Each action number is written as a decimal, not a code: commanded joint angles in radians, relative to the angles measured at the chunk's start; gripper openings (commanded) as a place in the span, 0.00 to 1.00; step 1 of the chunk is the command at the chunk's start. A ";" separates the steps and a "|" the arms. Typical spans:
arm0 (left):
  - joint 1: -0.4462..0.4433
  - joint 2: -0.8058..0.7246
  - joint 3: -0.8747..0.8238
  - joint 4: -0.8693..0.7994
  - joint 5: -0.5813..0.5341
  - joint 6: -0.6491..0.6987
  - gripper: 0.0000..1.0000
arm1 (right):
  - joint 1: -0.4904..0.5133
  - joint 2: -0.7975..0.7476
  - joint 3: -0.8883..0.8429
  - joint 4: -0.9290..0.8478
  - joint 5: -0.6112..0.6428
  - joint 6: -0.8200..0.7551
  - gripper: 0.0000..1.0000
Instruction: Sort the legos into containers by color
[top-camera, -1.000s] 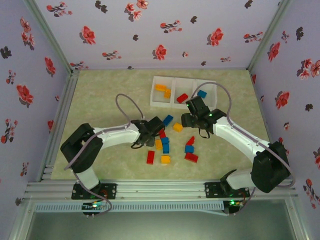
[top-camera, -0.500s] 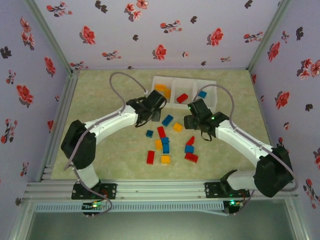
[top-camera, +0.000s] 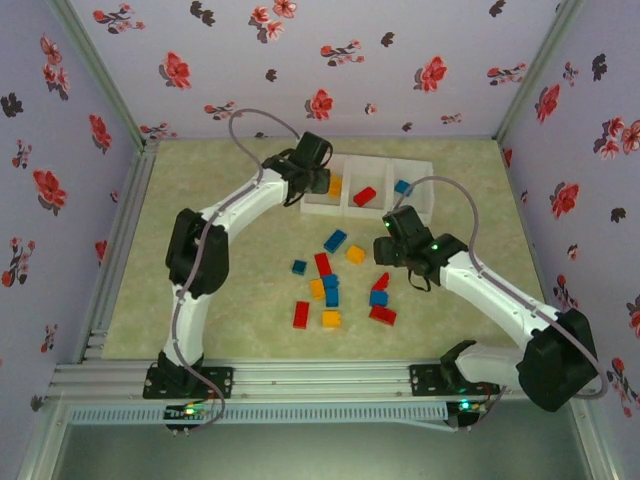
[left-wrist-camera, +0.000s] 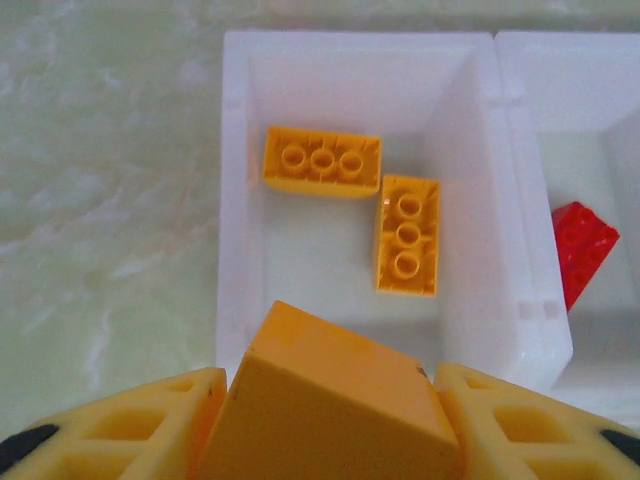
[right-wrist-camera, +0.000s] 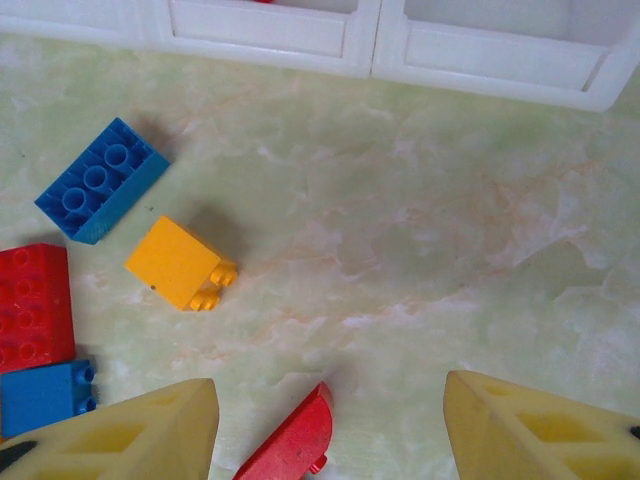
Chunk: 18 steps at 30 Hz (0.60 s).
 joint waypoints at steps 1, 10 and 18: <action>0.016 0.082 0.134 -0.052 0.056 0.049 0.46 | -0.003 -0.025 -0.021 -0.025 0.019 0.021 0.62; 0.021 0.086 0.225 -0.118 0.107 0.060 0.71 | -0.003 -0.032 -0.026 -0.031 0.015 0.020 0.62; 0.006 -0.238 -0.148 -0.035 0.073 0.029 0.72 | -0.003 0.002 -0.010 -0.010 -0.001 -0.012 0.62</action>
